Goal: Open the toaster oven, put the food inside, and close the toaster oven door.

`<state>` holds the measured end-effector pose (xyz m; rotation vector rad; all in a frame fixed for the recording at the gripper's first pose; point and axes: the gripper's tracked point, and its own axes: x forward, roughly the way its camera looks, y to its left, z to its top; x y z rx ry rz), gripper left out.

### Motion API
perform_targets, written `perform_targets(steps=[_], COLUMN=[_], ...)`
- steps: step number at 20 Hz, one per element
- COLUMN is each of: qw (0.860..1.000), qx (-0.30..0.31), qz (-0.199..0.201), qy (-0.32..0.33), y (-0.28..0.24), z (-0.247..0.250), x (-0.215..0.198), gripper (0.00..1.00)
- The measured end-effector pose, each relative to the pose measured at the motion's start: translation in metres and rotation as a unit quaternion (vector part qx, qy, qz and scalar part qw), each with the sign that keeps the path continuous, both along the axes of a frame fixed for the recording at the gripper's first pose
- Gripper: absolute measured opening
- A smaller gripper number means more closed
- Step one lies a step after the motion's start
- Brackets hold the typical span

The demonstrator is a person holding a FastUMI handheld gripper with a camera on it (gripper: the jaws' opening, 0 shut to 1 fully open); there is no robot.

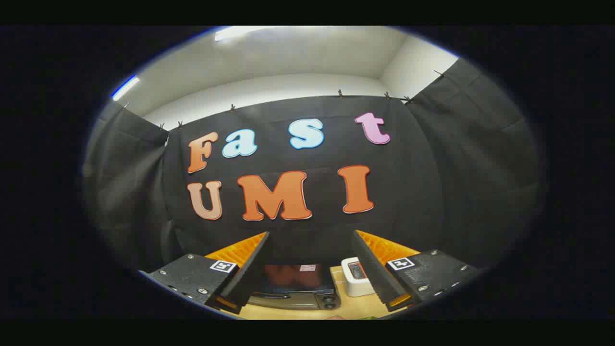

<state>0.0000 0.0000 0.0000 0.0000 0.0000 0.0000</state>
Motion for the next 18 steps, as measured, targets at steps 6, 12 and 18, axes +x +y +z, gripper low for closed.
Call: perform_targets(steps=[6, 12, 18], qw=[1.000, 1.000, 0.998], qx=[-0.016, -0.018, -0.022], qz=[0.013, 0.024, 0.034], qy=[-0.010, 0.004, 0.039], y=[0.020, 0.038, 0.053], z=[0.005, -0.006, -0.042], x=[0.004, 0.011, 0.020], gripper=[0.98, 0.98, 0.98])
